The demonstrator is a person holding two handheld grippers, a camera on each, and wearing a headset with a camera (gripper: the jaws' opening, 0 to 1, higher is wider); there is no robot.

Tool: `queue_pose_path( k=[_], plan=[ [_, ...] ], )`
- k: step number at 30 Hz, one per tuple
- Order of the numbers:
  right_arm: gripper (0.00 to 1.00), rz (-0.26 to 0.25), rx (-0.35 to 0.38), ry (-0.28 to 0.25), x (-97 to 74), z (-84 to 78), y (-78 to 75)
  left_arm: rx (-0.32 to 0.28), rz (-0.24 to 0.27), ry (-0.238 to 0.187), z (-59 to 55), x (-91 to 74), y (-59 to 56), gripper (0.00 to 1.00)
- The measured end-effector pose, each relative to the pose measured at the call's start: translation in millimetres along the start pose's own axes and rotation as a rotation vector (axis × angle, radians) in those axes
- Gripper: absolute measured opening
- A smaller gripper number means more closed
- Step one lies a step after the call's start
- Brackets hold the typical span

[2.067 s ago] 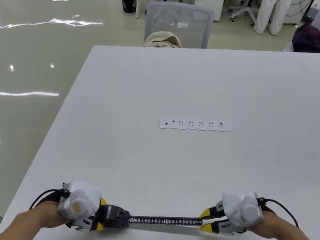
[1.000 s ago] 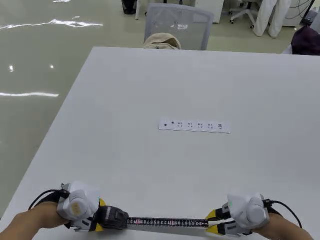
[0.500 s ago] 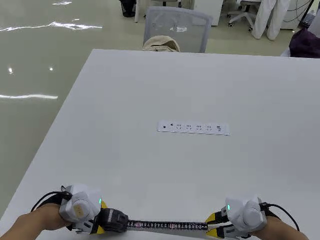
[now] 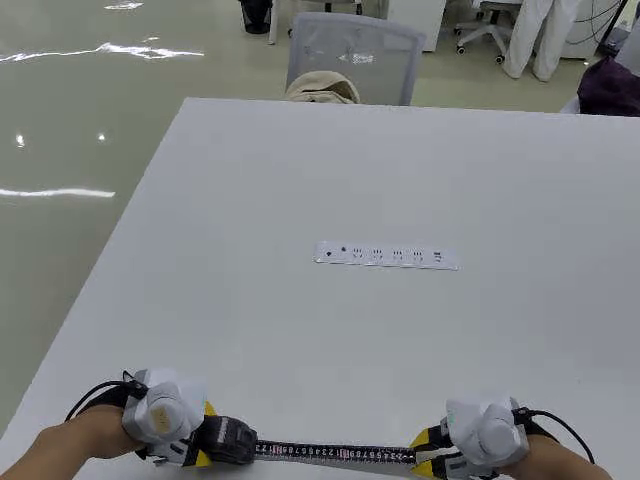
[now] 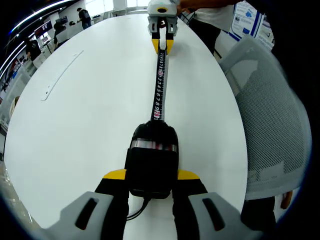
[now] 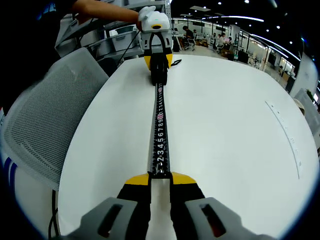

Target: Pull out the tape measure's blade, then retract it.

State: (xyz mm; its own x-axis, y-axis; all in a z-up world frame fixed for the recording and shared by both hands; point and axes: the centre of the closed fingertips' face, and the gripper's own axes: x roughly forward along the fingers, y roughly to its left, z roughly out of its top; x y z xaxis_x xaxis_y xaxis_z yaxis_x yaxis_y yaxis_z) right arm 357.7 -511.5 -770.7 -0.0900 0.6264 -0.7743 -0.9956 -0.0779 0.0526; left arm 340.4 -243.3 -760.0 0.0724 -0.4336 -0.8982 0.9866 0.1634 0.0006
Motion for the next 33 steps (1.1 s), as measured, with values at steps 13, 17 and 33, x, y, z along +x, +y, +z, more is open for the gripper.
queue_pose_path(
  k=[13, 17, 33],
  plan=[
    [0.13, -0.020, -0.018, 0.041, 5.4, -5.1, -3.4, -0.005, 0.000, 0.002, 1.1, -0.1, -0.2, 0.29],
    [0.13, -0.024, -0.023, 0.047, 6.2, -6.2, -3.8, -0.006, -0.001, 0.001, 2.0, -0.6, -0.5, 0.30],
    [0.17, -0.014, 0.024, 0.038, 6.0, -6.1, -2.4, -0.010, -0.002, -0.005, 2.1, 0.2, -0.3, 0.30]
  ],
)
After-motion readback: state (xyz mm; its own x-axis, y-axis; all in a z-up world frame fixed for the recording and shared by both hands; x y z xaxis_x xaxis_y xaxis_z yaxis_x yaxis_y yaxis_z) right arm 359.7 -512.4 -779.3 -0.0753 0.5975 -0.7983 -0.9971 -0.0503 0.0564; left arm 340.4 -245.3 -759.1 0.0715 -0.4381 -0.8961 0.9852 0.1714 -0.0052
